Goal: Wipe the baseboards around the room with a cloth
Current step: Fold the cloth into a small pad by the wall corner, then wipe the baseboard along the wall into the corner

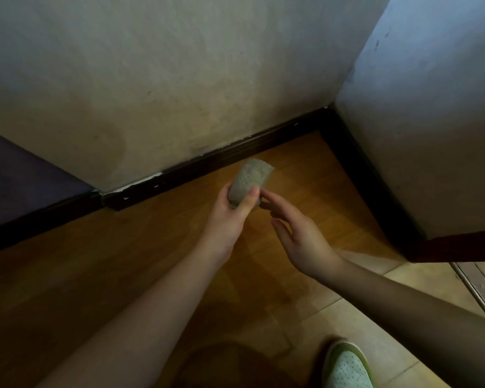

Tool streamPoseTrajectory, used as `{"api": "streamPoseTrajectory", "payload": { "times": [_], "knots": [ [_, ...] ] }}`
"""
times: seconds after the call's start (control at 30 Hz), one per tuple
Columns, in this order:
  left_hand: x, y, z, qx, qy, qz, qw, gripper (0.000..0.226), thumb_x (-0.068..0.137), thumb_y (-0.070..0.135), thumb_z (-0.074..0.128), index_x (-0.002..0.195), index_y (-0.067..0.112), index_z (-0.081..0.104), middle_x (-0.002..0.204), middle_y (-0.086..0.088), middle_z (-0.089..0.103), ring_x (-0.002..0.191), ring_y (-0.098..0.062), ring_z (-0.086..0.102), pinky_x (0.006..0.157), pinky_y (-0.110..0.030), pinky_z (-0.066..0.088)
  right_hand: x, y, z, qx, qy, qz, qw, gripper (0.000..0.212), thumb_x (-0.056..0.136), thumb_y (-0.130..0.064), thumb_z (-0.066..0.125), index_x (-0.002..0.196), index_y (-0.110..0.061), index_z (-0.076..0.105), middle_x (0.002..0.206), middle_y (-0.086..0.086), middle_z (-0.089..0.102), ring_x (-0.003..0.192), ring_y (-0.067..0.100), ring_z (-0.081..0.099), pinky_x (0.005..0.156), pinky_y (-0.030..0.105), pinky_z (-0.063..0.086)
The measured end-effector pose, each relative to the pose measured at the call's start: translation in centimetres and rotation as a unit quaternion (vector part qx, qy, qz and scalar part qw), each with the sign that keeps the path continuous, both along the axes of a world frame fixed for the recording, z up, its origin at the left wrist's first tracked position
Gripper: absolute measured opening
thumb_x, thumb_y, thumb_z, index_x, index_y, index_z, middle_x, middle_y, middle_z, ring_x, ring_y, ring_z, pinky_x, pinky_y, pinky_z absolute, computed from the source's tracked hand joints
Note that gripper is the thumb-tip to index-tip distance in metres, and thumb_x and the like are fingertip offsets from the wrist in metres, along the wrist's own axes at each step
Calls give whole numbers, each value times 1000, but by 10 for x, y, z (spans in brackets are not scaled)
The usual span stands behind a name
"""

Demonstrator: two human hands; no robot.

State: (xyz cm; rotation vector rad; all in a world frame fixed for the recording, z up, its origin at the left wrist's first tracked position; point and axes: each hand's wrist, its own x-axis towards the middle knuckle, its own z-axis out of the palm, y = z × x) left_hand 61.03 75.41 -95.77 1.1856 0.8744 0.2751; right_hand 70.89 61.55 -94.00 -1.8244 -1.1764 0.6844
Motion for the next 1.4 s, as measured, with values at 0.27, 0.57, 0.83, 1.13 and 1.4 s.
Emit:
{"api": "streamPoseTrajectory", "payload": {
  "times": [0.27,0.57,0.83,1.13,1.4],
  "knots": [
    [-18,6,-16,43,31,-53,997,60,58,56,82,113,53,59,114,19,66,106,-2,64,94,-34,54,16,7,2,-62,123,-167,976,67,90,-48,58,149,-31,31,135,-23,46,118,-9,47,99,14,41],
    [-26,17,-6,41,-17,-170,984,59,59,45,90,111,53,62,123,4,63,113,-13,64,88,-30,56,23,8,11,-82,52,-51,994,52,87,-27,71,134,-12,55,124,0,61,112,9,59,97,20,49],
    [-28,12,-2,135,20,-127,982,54,53,59,88,99,59,60,106,25,65,99,-2,66,76,-24,57,24,15,9,-23,34,-44,998,24,84,-23,74,104,-23,61,101,-8,62,97,7,61,86,26,53],
    [-62,53,10,318,88,-60,942,42,70,28,90,96,43,60,96,14,65,89,3,61,70,-10,47,11,73,-22,-12,116,27,993,37,84,-19,74,114,-32,57,110,-17,61,104,-4,60,90,14,48],
    [-140,77,18,289,178,66,938,42,70,21,90,94,39,60,95,15,65,87,5,61,70,-10,48,-16,119,-54,-105,-11,129,986,47,95,-47,49,138,-29,48,133,-9,52,118,-5,46,96,15,36]
  ]
}}
